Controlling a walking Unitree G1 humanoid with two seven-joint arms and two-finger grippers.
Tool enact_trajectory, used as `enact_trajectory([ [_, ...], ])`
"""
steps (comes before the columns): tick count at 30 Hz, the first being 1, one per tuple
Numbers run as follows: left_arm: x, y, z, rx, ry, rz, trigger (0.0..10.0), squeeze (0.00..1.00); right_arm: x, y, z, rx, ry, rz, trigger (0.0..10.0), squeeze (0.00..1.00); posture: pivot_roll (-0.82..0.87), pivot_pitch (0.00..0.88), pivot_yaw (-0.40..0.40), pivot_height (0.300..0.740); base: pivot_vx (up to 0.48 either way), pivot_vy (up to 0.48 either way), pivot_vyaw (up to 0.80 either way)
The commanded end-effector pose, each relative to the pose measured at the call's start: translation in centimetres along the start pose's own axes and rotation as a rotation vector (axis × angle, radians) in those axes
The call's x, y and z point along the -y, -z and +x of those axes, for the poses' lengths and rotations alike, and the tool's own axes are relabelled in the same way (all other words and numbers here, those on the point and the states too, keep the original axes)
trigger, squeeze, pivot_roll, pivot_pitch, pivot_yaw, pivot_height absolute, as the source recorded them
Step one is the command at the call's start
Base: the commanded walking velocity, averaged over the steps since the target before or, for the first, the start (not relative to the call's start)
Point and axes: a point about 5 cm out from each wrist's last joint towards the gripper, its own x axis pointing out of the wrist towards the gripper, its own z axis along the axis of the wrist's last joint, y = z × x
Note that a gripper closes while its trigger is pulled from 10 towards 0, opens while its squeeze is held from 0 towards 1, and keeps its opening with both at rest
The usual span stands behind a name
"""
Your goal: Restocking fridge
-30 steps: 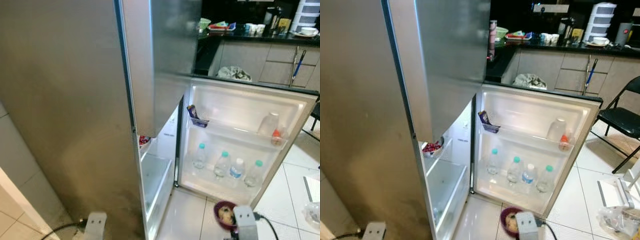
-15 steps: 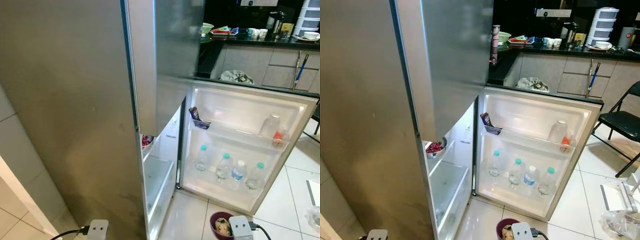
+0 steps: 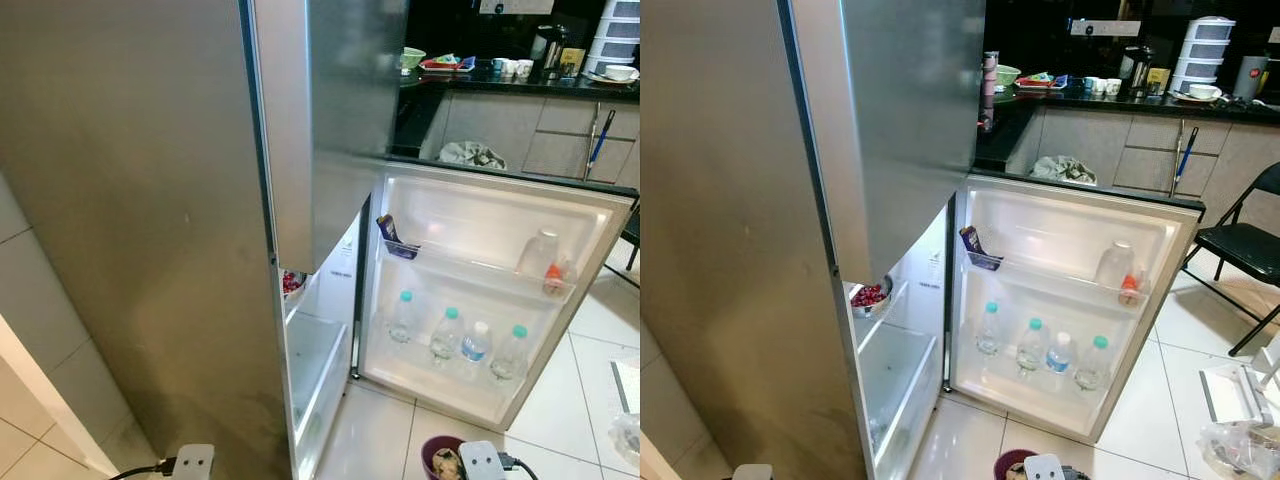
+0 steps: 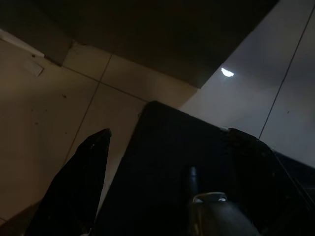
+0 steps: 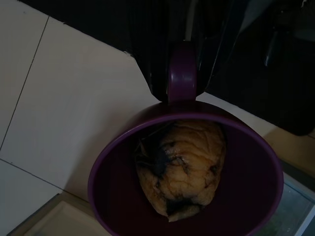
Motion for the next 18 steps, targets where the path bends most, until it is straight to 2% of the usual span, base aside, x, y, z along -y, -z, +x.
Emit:
enact_trajectory([
  [1,-0.4,-3.3,0.5,0.091,-0.002,-0.01,10.0,0.0,1.4,-4.5,0.6,0.123,0.025,0.0,10.0,0.0,-0.03,0.04,-0.018,0.734,0.0,0.0,0.0],
  [2,-0.4,-3.3,0.5,0.091,-0.002,-0.01,10.0,0.0,1.4,-4.5,0.6,0.123,0.025,0.0,10.0,0.0,-0.03,0.04,-0.018,0.734,0.0,0.0,0.0],
  [3,-0.8,-6.0,0.7,0.163,-0.011,-0.012,10.0,0.0,2.4,-7.2,0.8,0.191,0.05,0.031,10.0,0.0,-0.03,0.042,-0.014,0.734,0.0,0.0,0.0],
  [4,-1.7,-10.5,0.6,0.285,-0.028,-0.037,10.0,0.0,3.8,-11.6,0.6,0.307,0.083,0.081,10.0,0.0,-0.03,0.042,-0.01,0.734,0.0,0.0,0.0],
  [5,-1.7,-10.5,0.6,0.285,-0.028,-0.037,10.0,0.0,3.8,-11.6,0.6,0.307,0.083,0.081,10.0,0.0,-0.03,0.042,-0.01,0.734,0.0,0.0,0.0],
  [7,-1.9,-12.0,0.5,0.332,-0.031,-0.051,10.0,0.0,4.2,-13.1,0.4,0.353,0.091,0.114,10.0,0.0,-0.03,0.04,-0.009,0.734,0.0,0.0,0.0],
  [8,-1.8,-10.7,0.5,0.3,-0.027,-0.04,10.0,0.0,3.9,-12.3,0.5,0.339,0.09,0.134,10.0,0.0,-0.03,0.04,-0.007,0.734,0.0,0.0,0.0],
  [9,-1.8,-10.7,0.5,0.3,-0.027,-0.04,10.0,0.0,3.9,-12.3,0.5,0.339,0.09,0.134,10.0,0.0,-0.03,0.04,-0.007,0.734,0.0,0.0,0.0],
  [10,-1.6,-9.6,0.6,0.273,-0.024,-0.031,10.0,0.0,3.6,-11.6,0.6,0.325,0.088,0.147,10.0,0.0,-0.03,0.04,-0.007,0.734,0.0,0.0,0.0],
  [12,-1.6,-8.9,0.6,0.255,-0.021,-0.025,10.0,0.0,3.4,-11.1,0.6,0.315,0.087,0.155,10.0,0.0,-0.03,0.04,-0.007,0.734,0.0,0.0,0.0],
  [14,-0.6,-2.1,0.2,0.079,-0.002,0.026,10.0,0.0,1.1,-5.8,0.7,0.185,0.03,0.07,10.0,0.0,-0.03,0.057,-0.01,0.734,0.0,0.0,0.0],
  [15,-0.6,-2.1,0.2,0.079,-0.002,0.026,10.0,0.0,1.1,-5.8,0.7,0.185,0.03,0.07,10.0,0.0,-0.03,0.057,-0.01,0.734,0.0,0.0,0.0],
  [16,-0.1,0.2,-0.2,0.026,0.012,0.036,10.0,0.0,0.3,-4.0,0.6,0.142,0.009,0.055,10.0,0.0,-0.02,0.062,-0.015,0.734,0.0,0.0,0.0],
  [17,-0.1,0.2,-0.2,0.026,0.012,0.036,10.0,0.0,0.3,-4.0,0.6,0.142,0.009,0.055,10.0,0.0,-0.02,0.062,-0.015,0.734,0.0,0.0,0.0],
  [18,0.2,1.5,-0.5,-0.002,0.022,0.04,10.0,0.0,-0.2,-2.9,0.4,0.115,-0.004,0.05,10.0,0.0,-0.02,0.062,-0.015,0.734,0.0,0.0,0.0],
])
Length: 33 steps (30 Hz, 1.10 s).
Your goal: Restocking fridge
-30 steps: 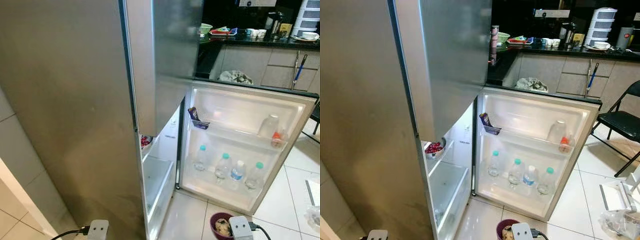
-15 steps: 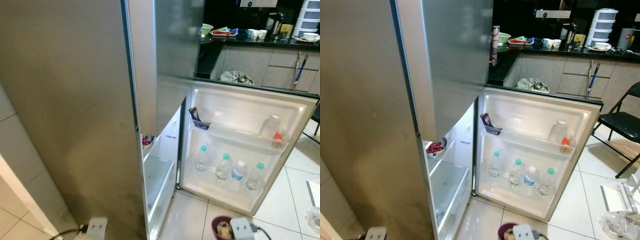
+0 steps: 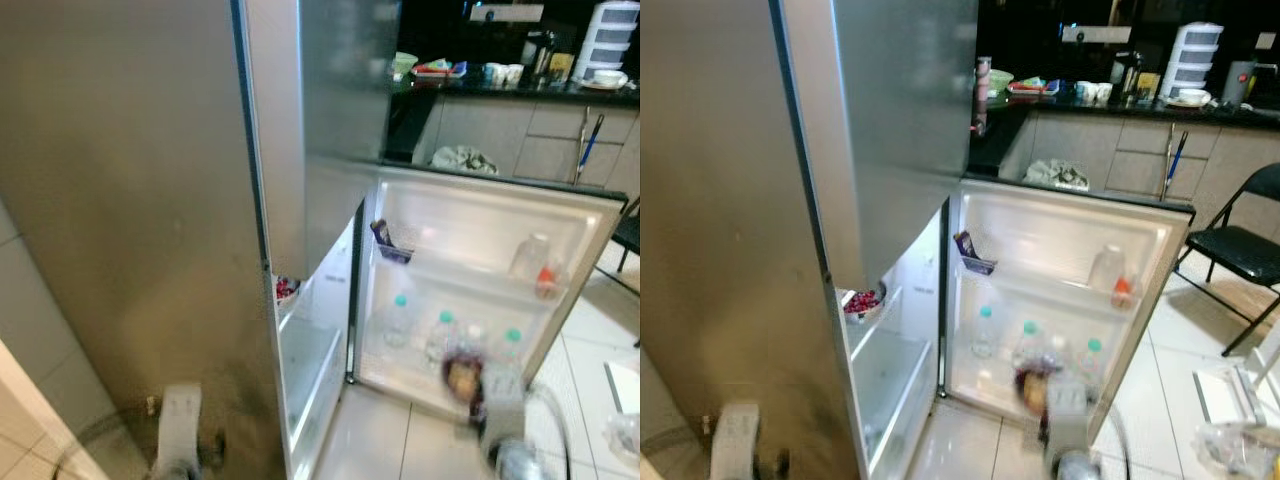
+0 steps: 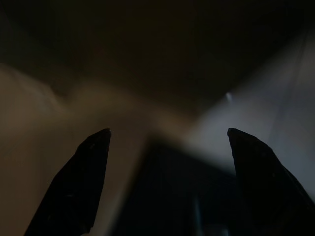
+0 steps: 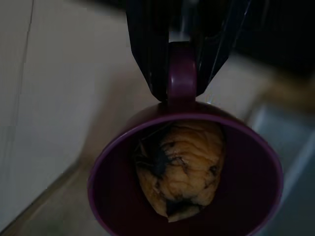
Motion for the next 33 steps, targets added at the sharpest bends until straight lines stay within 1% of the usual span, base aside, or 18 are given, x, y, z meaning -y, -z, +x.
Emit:
enact_trajectory([
  [1,0.4,0.2,0.0,0.005,0.01,0.016,10.0,0.0,-0.1,-1.0,0.2,0.041,-0.008,-0.022,10.0,0.0,-0.01,0.066,-0.021,0.734,0.0,0.0,0.0],
  [4,0.2,-0.3,0.1,0.015,-0.005,-0.009,10.0,0.0,-0.1,-1.0,0.2,0.037,-0.015,-0.02,10.0,0.0,-0.02,0.068,-0.022,0.734,0.0,0.0,0.0],
  [8,0.1,-0.4,0.1,0.016,-0.005,-0.008,10.0,0.0,-0.1,-1.0,0.2,0.037,-0.014,-0.016,10.0,0.0,-0.02,0.067,-0.021,0.734,0.0,0.0,0.0],
  [17,0.4,-0.1,0.1,0.0,-0.004,0.002,10.0,0.0,0.0,0.1,-0.1,0.01,-0.001,-0.024,10.0,0.0,-0.02,0.059,-0.019,0.734,0.0,0.0,0.0],
  [22,0.5,0.0,0.2,-0.011,-0.021,0.0,10.0,0.0,0.1,0.9,-0.3,-0.01,-0.001,-0.035,10.0,0.0,-0.01,0.056,-0.029,0.734,0.0,0.0,0.0],
  [25,0.3,0.0,0.2,-0.014,-0.044,-0.048,10.0,0.0,0.2,1.1,-0.4,-0.018,-0.003,-0.039,10.0,0.0,-0.01,0.045,-0.032,0.734,0.0,0.0,0.0],
  [27,0.2,0.0,0.2,-0.015,-0.05,-0.05,10.0,0.0,0.2,1.1,-0.4,-0.019,-0.003,-0.04,10.0,0.0,-0.01,0.045,-0.032,0.734,0.0,0.0,0.0],
  [28,0.0,0.0,0.2,-0.016,-0.058,-0.04,10.0,0.0,0.1,1.2,-0.4,-0.023,-0.005,-0.046,10.0,0.0,-0.01,0.041,-0.038,0.734,0.0,0.0,0.0],
  [30,-0.4,0.0,0.1,-0.027,-0.086,0.015,10.0,0.0,0.1,1.3,-0.4,-0.031,-0.007,-0.059,10.0,0.0,0.0,0.043,-0.037,0.734,0.0,0.0,0.0],
  [33,-0.5,0.0,0.1,-0.027,-0.085,0.018,10.0,0.0,0.1,1.4,-0.4,-0.032,-0.006,-0.063,10.0,0.0,0.0,0.043,-0.037,0.734,0.0,0.0,0.0],
])
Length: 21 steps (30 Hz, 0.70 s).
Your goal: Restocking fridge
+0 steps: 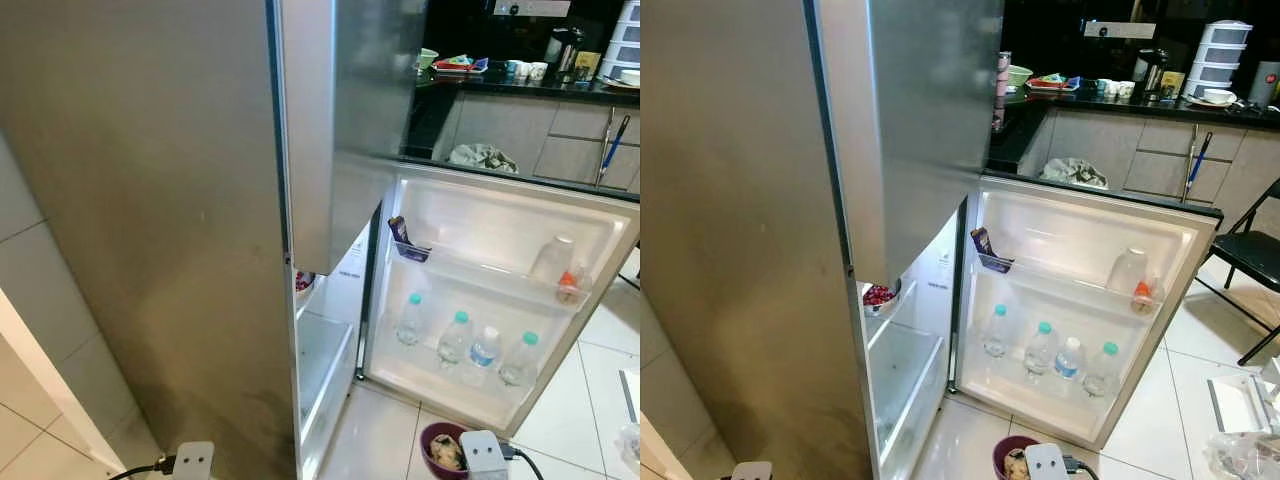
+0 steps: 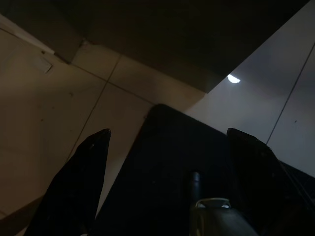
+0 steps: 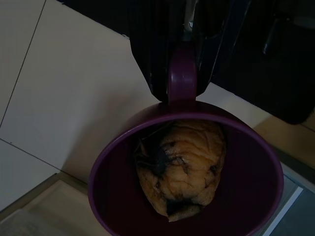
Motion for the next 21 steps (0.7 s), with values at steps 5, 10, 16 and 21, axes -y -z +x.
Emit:
enact_trajectory([
  [5,-0.5,0.4,-0.2,-0.001,0.03,-0.007,10.0,0.0,0.3,0.4,-0.2,-0.012,0.015,-0.009,10.0,0.0,-0.01,0.039,-0.038,0.734,0.0,0.0,0.0],
  [10,-0.2,0.5,-0.2,-0.006,0.055,-0.009,10.0,0.0,0.1,0.8,-0.2,-0.027,0.007,-0.025,10.0,0.0,0.0,0.04,-0.036,0.734,0.0,0.0,0.0],
  [16,-0.1,0.6,-0.2,-0.012,0.047,-0.011,10.0,0.0,0.1,1.2,-0.3,-0.044,0.01,-0.043,10.0,0.0,-0.01,0.04,-0.033,0.734,0.0,0.0,0.0],
  [21,-0.2,0.6,-0.2,-0.009,0.049,-0.018,10.0,0.0,0.2,1.5,-0.4,-0.053,0.019,-0.033,10.0,0.0,0.01,0.042,-0.016,0.734,0.0,0.0,0.0],
])
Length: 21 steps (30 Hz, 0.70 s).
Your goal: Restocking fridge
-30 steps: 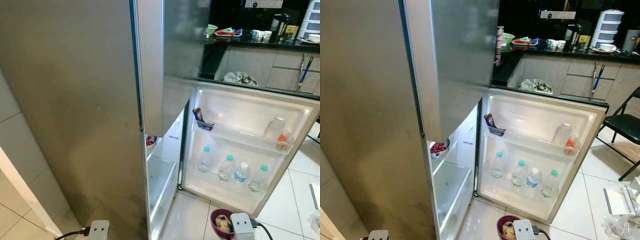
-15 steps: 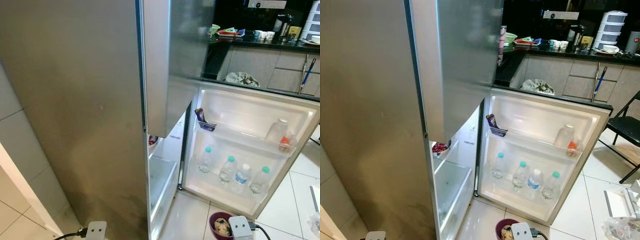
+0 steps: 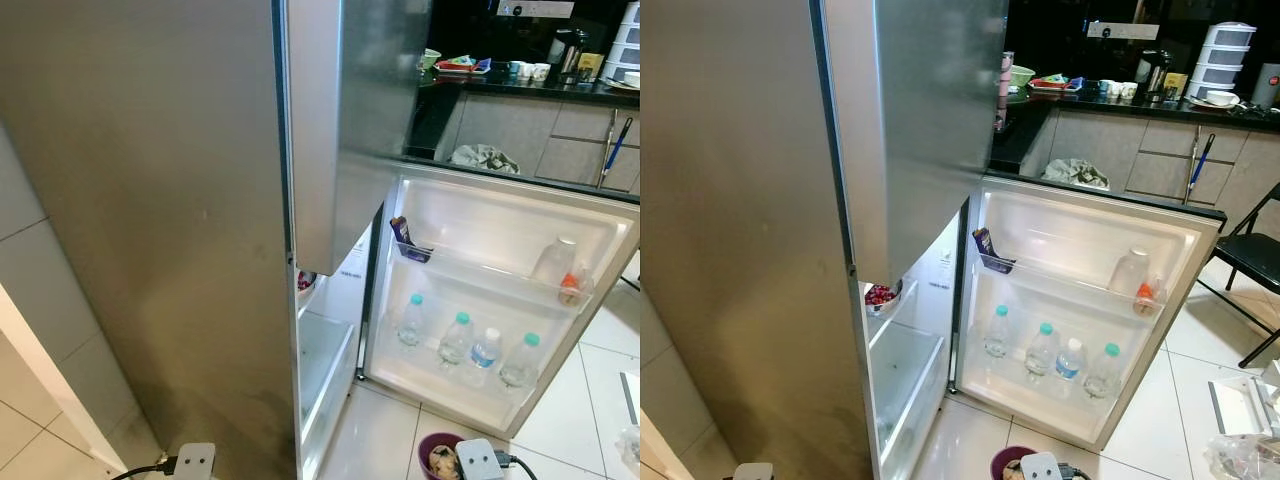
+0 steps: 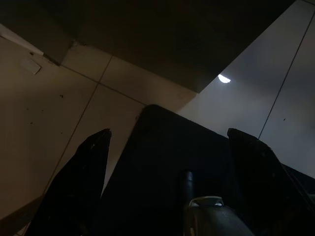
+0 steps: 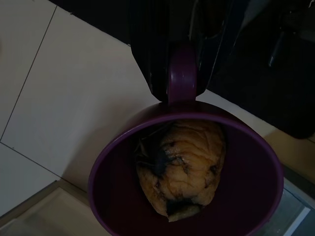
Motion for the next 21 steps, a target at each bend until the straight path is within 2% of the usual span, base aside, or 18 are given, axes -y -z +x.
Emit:
enact_trajectory([
  [1,-0.4,0.5,-0.2,-0.017,-0.005,-0.009,10.0,0.0,0.1,0.4,-0.1,-0.011,0.012,0.003,10.0,0.0,0.01,0.042,-0.016,0.734,0.0,0.0,0.0],
  [12,-0.4,0.4,-0.1,-0.019,0.003,0.022,10.0,0.0,-0.8,1.5,-0.3,-0.038,0.0,0.026,10.0,0.0,0.05,0.066,-0.004,0.734,0.0,0.0,0.0],
  [21,0.0,0.5,-0.1,-0.019,0.0,0.01,10.0,0.0,-0.6,1.8,-0.4,-0.048,0.004,0.021,10.0,0.0,0.05,0.067,-0.016,0.734,0.0,0.0,0.0],
])
